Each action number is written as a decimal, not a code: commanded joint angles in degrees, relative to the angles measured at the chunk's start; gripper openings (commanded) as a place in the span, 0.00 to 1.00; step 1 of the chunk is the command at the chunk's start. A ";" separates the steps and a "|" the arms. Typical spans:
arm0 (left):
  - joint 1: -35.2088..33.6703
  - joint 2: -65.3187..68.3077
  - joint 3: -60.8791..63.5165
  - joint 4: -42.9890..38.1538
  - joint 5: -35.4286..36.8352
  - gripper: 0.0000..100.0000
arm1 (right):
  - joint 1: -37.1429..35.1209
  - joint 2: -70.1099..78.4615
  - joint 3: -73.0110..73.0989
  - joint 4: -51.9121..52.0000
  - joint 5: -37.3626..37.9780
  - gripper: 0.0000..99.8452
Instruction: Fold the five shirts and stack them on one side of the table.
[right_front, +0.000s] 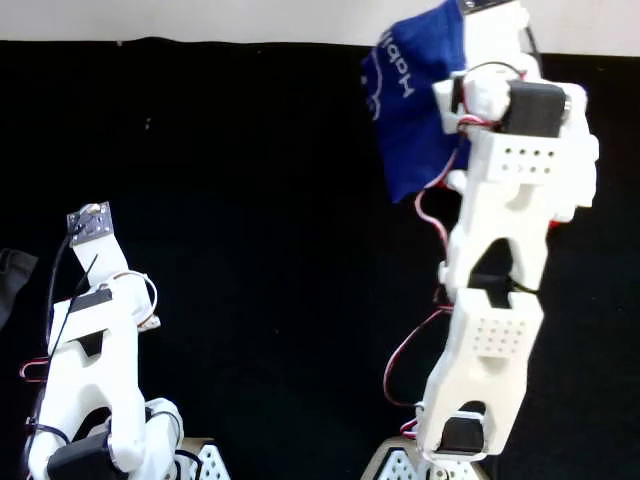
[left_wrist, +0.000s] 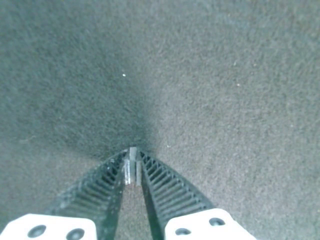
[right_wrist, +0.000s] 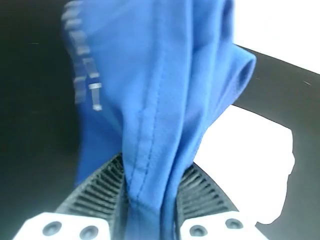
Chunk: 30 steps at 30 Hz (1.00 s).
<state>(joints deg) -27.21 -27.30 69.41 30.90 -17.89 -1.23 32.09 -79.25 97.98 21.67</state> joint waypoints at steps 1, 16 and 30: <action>0.75 0.48 -0.13 -1.05 -0.09 0.01 | 5.67 -1.45 3.30 -4.18 2.29 0.01; 0.75 0.48 -0.13 -1.05 -0.09 0.01 | 19.21 13.76 15.34 -25.19 10.64 0.01; 0.84 0.48 -0.13 -1.05 -0.09 0.01 | 22.99 16.22 11.91 -24.66 10.73 0.27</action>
<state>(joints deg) -27.21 -27.30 69.41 30.90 -17.89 20.22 50.20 -64.75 74.24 35.03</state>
